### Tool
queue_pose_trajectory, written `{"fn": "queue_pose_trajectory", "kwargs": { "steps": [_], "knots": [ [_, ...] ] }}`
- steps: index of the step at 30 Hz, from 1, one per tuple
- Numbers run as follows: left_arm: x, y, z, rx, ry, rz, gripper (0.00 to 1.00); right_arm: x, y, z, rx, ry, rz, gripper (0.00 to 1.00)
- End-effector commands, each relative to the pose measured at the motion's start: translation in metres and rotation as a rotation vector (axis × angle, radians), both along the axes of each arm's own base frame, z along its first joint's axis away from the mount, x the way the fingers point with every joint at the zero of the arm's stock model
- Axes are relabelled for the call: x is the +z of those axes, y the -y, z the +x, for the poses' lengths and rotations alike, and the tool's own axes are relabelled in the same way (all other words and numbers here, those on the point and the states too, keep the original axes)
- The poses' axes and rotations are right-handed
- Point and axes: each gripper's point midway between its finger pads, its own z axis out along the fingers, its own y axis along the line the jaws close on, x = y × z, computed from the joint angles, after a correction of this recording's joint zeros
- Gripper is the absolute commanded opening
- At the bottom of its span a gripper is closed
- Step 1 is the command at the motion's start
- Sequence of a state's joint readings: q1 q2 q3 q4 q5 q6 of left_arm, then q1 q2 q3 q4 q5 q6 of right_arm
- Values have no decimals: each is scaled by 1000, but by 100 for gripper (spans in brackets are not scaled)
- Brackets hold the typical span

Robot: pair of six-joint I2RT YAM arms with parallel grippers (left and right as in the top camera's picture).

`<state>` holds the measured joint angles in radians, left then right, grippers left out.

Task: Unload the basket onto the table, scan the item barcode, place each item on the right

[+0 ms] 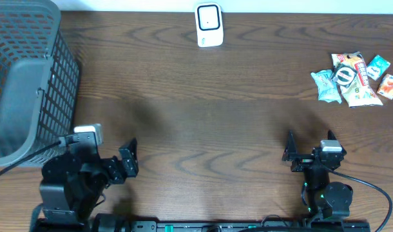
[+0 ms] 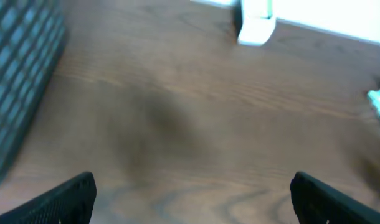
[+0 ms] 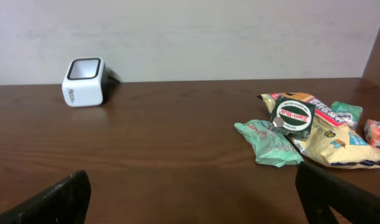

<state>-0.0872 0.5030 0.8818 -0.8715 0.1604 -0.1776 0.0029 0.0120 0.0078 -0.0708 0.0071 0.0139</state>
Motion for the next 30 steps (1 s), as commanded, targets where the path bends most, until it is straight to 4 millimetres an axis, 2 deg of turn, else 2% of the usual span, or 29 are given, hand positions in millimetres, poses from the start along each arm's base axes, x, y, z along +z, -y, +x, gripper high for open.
{"fn": "queue_pose_trajectory", "kwargs": {
  "steps": [1,9,17,24,30],
  "knots": [
    [-13,9,1,-70,43,13,98,-1,3,0,-13,-1,5,99],
    [-25,14,-1,-98,151,-9,98,-1,3,0,-13,-1,5,99],
    [-45,14,0,-95,163,-12,98,-1,3,0,-13,-1,5,99],
    [-40,15,10,-93,262,-16,98,-1,3,0,-13,-1,5,99],
    [-50,13,20,-79,337,-13,98,-1,3,0,-13,-1,5,99]
  ]
}}
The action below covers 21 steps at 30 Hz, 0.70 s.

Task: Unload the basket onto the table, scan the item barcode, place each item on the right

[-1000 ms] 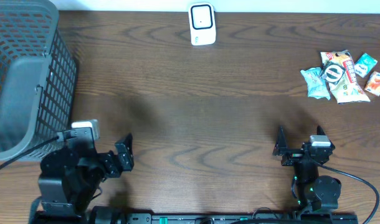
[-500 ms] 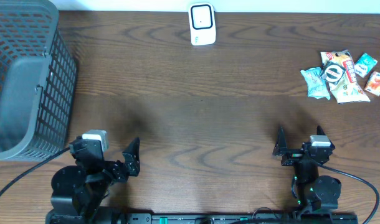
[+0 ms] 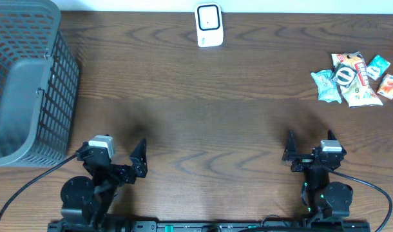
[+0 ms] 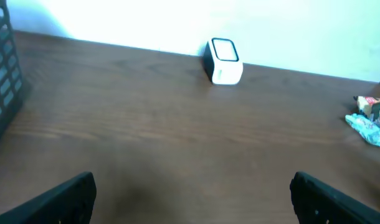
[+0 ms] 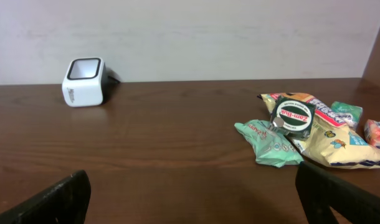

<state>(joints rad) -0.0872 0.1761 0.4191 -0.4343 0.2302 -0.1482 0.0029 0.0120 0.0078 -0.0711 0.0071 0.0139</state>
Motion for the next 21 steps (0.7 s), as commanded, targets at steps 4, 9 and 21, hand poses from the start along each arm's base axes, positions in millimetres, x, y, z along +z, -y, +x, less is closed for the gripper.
{"fn": "queue_pose_trajectory", "kwargs": {
  "steps": [4,9,21],
  "knots": [
    [-9,-1,11,9,113,10,98,-1,3,0,-13,-1,5,99],
    [-15,-6,16,34,201,4,98,-1,3,0,-13,-1,5,99],
    [-26,-30,30,176,295,11,98,-1,3,0,-13,-1,5,99]
  ]
}}
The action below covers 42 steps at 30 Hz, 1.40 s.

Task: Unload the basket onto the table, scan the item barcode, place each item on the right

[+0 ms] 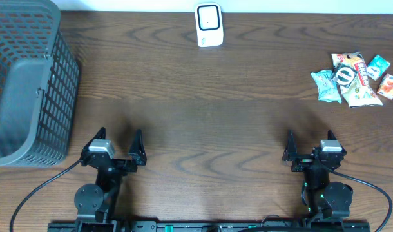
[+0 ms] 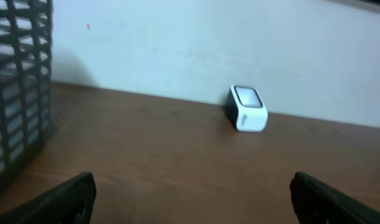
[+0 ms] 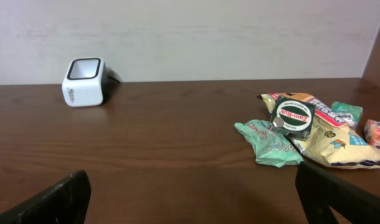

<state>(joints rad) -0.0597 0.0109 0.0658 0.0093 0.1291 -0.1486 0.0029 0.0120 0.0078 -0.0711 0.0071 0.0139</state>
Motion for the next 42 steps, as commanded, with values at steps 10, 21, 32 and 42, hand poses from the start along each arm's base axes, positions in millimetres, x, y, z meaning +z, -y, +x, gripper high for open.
{"fn": "queue_pose_trajectory", "kwargs": {
  "steps": [10,21,32,42],
  "knots": [
    [-8,-15,5,84,29,14,98,-1,3,0,-13,-1,5,99],
    [-47,-11,2,60,-125,46,98,-1,3,0,-13,-1,5,99],
    [-46,1,1,-20,-106,146,97,-1,3,0,-13,-1,5,99],
    [-46,3,0,-37,-94,221,98,-1,3,0,-13,-1,5,99]
  ]
}}
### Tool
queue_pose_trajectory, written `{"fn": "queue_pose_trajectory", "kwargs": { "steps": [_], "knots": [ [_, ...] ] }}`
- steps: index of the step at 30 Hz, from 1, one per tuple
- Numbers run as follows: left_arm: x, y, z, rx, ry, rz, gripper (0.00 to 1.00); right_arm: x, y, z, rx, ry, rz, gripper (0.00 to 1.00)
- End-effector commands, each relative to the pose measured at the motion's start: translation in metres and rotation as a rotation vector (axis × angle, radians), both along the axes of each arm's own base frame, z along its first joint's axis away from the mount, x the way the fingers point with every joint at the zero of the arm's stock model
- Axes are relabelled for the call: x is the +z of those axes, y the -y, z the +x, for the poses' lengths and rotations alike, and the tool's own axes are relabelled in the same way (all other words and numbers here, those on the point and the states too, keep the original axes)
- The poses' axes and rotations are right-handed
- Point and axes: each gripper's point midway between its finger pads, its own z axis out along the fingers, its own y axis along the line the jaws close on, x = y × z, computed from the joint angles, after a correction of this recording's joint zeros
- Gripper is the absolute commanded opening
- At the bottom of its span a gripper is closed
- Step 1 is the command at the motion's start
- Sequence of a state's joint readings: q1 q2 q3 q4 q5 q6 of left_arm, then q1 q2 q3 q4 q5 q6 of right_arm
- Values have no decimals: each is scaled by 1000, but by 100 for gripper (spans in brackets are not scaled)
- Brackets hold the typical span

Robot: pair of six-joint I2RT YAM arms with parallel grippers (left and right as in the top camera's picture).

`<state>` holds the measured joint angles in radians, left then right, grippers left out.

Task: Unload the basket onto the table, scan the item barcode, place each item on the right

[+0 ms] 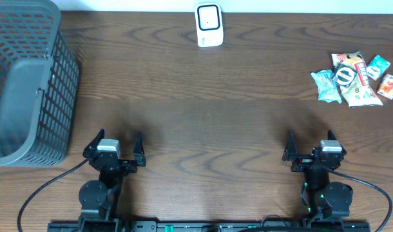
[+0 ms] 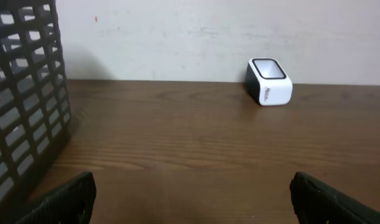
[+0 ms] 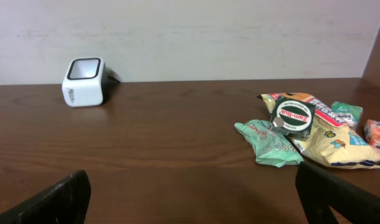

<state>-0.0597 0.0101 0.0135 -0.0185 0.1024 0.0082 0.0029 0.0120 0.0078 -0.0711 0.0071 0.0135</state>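
A white barcode scanner (image 1: 209, 25) stands at the far middle edge of the table, also seen as the scanner (image 2: 269, 81) and the scanner (image 3: 84, 82). A pile of snack packets (image 1: 354, 78) lies at the far right, with a round green-and-white tin (image 3: 293, 116) on top and a teal packet (image 3: 268, 143) in front. My left gripper (image 1: 115, 143) rests open near the front left edge, nothing between its fingers (image 2: 59, 200). My right gripper (image 1: 308, 143) rests open near the front right, fingers (image 3: 342, 194) wide apart and empty.
A grey plastic mesh basket (image 1: 26, 84) stands at the left side, its wall (image 2: 25, 106) filling the left of the left wrist view. A pale wall runs behind the table's far edge. Brown wood table (image 1: 196, 122) lies between grippers and objects.
My left gripper has turned slightly, so the scanner and the basket wall sit more squarely in its view. The right arm and the objects have not moved.
My left arm was raised and folded near the basket, its camera looking down at the table. Then it sat lower with the gripper pointing forward, and by now it rests low at the front left, open. The right arm stayed still throughout.
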Motion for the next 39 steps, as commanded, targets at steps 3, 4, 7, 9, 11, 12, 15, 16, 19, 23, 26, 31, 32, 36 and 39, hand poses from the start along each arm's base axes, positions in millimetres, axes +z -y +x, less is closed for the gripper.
{"fn": "queue_pose_trajectory", "kwargs": {
  "steps": [3,4,7,9,11,12,15,16,19,23,26,31,32,36,39],
  "knots": [
    [-14,7,-2,-50,-39,62,97,-1,3,0,-13,-1,5,99],
    [-14,7,-2,-49,-39,59,98,-1,3,0,-13,-1,6,99],
    [-14,7,-2,-48,-41,55,98,-1,3,0,-13,-1,6,99],
    [-15,5,-2,-32,-45,34,98,-1,3,0,-13,-1,5,99],
    [-15,-1,-1,9,-55,-15,98,-1,3,0,-13,-1,6,99],
    [-16,-3,-1,19,-56,-28,98,-1,3,0,-13,-1,6,99],
    [-16,-3,-1,19,-57,-31,98,-1,3,0,-13,-1,5,99],
    [-16,-3,-1,18,-57,-30,98,-1,3,0,-13,-1,5,99],
    [-16,-3,-1,19,-57,-29,97,-1,3,0,-13,-1,6,99],
    [-16,-3,-1,19,-57,-30,98,-1,3,0,-13,-1,5,99],
    [-16,-3,-1,20,-57,-29,98,-1,3,0,-13,-1,6,99],
    [-16,-3,-1,19,-57,-25,98,-1,3,0,-13,-1,5,99],
    [-16,-3,-1,19,-56,-22,98,-1,3,0,-13,-1,5,99],
    [-15,-3,-1,18,-52,-23,98,-1,3,0,-13,-1,5,99],
    [-15,-3,-1,18,-52,-23,97,-1,3,0,-13,-1,5,99]
  ]
}}
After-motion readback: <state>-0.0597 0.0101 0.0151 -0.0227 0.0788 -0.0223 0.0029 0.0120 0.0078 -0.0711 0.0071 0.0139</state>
